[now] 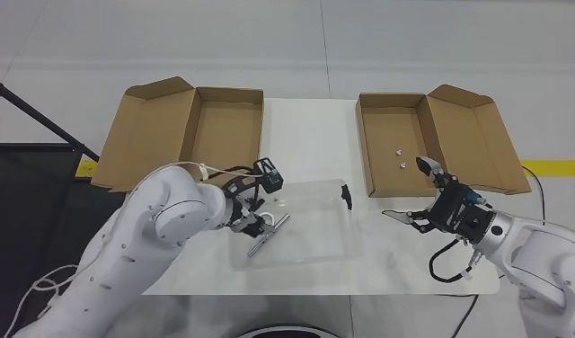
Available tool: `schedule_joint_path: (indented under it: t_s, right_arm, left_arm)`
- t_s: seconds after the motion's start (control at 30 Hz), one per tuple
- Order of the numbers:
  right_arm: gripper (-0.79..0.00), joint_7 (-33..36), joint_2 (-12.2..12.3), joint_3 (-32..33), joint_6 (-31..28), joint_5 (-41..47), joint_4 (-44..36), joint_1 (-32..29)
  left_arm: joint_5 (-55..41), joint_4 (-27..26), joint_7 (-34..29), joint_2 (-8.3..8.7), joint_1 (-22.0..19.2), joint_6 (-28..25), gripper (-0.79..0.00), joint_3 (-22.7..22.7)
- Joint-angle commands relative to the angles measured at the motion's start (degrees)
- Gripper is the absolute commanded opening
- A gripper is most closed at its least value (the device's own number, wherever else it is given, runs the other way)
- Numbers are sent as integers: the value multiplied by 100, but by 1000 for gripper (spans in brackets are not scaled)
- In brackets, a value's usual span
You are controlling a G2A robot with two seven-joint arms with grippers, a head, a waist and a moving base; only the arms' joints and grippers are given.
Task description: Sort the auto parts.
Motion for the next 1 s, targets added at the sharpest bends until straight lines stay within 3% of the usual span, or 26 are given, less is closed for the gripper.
schedule_joint_path:
  t_s: [0.0,0.27,0.7,0.97]
  right_arm:
    - [0,0,0,0,0,0,0,0]
    - [0,0,0,0,0,0,0,0]
    - [0,0,0,0,0,0,0,0]
    - [0,0,0,0,0,0,0,0]
  left_arm:
    - [466,39,186,-11,58,60,-222,163]
    - [381,416,779,-70,49,-24,-366,410]
    - [1024,802,1206,-112,67,214,-348,631]
    - [1243,1054,1411,-179,-10,334,-400,823]
